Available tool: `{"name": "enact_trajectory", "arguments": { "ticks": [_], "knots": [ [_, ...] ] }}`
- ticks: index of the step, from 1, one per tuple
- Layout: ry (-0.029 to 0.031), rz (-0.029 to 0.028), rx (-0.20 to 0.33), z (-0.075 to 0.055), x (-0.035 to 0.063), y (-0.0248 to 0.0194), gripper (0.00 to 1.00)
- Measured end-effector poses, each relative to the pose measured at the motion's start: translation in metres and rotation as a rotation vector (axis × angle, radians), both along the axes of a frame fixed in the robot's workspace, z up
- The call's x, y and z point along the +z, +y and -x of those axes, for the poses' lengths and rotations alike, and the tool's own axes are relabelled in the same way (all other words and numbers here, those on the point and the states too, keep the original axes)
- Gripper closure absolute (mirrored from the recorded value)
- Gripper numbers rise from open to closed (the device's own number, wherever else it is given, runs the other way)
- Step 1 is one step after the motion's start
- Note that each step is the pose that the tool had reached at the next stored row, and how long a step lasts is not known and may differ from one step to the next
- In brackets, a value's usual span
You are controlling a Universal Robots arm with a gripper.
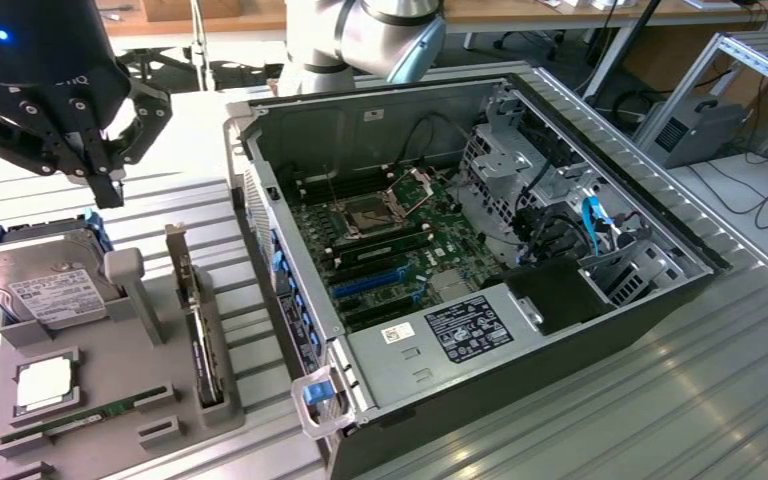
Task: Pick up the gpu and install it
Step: 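Reach for the gpu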
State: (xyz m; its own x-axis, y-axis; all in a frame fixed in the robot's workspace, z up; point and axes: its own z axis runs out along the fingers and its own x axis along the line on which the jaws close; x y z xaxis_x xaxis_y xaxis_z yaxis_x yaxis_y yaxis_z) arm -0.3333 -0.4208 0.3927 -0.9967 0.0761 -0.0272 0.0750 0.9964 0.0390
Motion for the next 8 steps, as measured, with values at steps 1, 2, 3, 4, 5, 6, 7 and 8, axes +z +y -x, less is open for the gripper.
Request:
{"name": "enact_trajectory", "arguments": {
  "ticks": [1,2,3,4,5,6,7,8],
  "knots": [
    [0.0,0.0003,0.0,0.0,0.0,-0.001,0.89],
    [0.0001,0.0006,0.0,0.0,0.0,-0.0019,0.89],
    [0.0001,0.0007,0.0,0.0,0.0,-0.0028,0.89],
    [0.0001,0.0008,0.0,0.0,0.0,-0.0038,0.89],
    [0.0001,0.0009,0.0,0.0,-0.0001,-0.0053,0.89],
    [0.0,0.0012,0.0,0.0,-0.0001,-0.0075,0.89],
    [0.0,0.0015,0.0,0.0,-0.0001,-0.0098,0.89],
    [0.0,0.0017,0.0,0.0,-0.0001,-0.0105,0.89]
  ]
}}
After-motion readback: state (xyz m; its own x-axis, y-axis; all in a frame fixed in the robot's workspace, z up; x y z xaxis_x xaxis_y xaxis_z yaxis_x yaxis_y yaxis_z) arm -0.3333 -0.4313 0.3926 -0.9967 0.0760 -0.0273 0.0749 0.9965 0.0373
